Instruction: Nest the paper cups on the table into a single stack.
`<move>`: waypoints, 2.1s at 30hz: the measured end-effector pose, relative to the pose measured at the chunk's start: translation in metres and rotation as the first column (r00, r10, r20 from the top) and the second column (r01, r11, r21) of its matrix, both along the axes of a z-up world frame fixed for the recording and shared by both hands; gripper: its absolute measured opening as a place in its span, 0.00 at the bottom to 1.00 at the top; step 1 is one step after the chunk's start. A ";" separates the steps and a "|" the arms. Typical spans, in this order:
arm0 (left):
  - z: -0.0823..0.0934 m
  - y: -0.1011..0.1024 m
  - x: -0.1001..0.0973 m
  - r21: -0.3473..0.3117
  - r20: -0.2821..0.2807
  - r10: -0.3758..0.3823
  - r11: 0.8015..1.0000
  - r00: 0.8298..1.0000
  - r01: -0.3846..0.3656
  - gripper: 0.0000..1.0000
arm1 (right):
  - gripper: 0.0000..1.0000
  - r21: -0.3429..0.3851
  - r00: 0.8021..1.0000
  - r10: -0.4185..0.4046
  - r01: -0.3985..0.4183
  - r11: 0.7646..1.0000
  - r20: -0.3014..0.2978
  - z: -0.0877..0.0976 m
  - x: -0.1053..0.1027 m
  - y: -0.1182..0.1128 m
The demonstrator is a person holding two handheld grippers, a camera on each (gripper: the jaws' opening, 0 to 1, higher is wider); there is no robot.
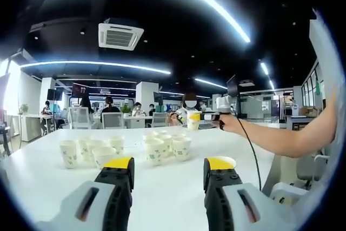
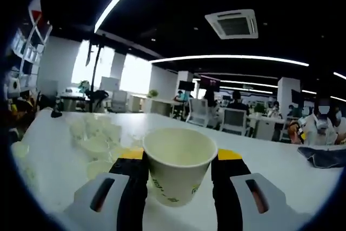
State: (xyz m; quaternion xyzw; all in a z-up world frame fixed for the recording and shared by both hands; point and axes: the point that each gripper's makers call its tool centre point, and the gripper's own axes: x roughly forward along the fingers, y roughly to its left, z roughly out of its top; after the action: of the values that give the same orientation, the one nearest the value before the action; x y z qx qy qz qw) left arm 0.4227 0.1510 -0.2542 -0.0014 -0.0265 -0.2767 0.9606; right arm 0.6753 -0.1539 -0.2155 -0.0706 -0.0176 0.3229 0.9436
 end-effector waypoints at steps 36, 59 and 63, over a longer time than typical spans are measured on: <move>-0.003 -0.001 0.001 -0.026 0.001 -0.025 0.999 1.000 0.025 0.54 | 0.49 -0.003 0.922 0.386 -0.386 0.922 0.024 0.047 -0.165 0.093; -0.001 -0.013 0.001 -0.031 0.006 -0.042 0.999 0.999 0.042 0.54 | 0.49 0.039 0.835 0.550 -0.549 0.835 -0.023 0.002 -0.239 0.164; -0.007 -0.020 0.000 -0.020 -0.006 -0.056 0.998 0.998 0.056 0.54 | 0.49 0.028 0.827 0.561 -0.560 0.828 -0.039 -0.011 -0.244 0.174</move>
State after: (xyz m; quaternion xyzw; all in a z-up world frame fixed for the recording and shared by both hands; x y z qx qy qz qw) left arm 0.4229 0.1315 -0.2609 -0.0123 -0.0263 -0.3032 0.9525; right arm 0.4311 0.0203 -0.2265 -0.0480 -0.0183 0.5869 0.8080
